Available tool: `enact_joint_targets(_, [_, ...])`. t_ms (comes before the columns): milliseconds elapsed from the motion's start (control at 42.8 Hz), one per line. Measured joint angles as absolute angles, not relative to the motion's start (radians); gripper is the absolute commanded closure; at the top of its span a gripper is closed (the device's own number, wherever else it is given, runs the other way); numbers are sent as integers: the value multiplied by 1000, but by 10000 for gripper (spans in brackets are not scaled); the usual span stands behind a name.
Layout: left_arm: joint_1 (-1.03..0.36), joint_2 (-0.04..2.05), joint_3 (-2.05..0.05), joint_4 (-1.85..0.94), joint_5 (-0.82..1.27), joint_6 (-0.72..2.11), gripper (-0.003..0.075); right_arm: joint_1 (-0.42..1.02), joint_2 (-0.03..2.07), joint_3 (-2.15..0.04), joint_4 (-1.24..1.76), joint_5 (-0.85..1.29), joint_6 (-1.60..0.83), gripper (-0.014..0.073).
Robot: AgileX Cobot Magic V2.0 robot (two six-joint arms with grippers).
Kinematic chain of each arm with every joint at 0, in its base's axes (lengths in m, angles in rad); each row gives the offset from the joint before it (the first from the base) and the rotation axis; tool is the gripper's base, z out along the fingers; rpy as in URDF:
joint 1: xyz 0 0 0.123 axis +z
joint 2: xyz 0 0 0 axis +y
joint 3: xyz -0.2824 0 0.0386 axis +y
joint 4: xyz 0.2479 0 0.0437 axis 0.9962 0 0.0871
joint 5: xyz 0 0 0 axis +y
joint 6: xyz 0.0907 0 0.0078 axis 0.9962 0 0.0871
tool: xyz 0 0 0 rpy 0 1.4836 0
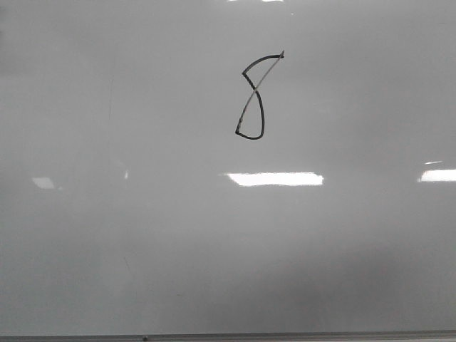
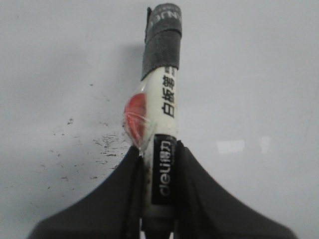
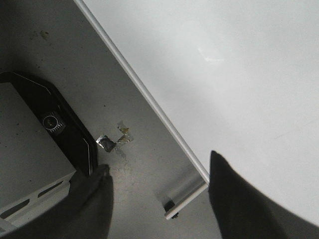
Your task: Write number 8 on whiteboard
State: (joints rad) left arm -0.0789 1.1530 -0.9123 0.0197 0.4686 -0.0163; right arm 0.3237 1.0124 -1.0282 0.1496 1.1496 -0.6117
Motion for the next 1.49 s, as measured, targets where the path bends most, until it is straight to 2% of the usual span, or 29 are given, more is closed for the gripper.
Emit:
enact_joint_targets(140, [-62,1222,-852,0,363,-19,741,324,1012,-1028,150,1133,-610,151])
enact_joint_targets(467, [-62,1378,-850,-7,304,-23,734,324,1012,-1028,150,1133,-608,151])
enact_joint_targets(537, [-62,1398,-850,-7,297,-23,698,324,1012,-1028,150,1133,-608,151])
enact_joint_targets(700, [-62,1432,-850,-7,291,-23,549,324,1012,-1028,150,1133,-608,151])
enact_joint_targets(957, [-62,1468,-850,-7,301,-23,454,324,1012,-1028,150,1133,-608,151])
enact_joint_targets(1190, [-62,1468,-850,-7,307,-23,277,324,1012,-1028,150,1133,-608,151])
enact_joint_targets(1494, [-62,1448,-852,0,354,-23,260,319,1007,-1028,150,1131,-562,151])
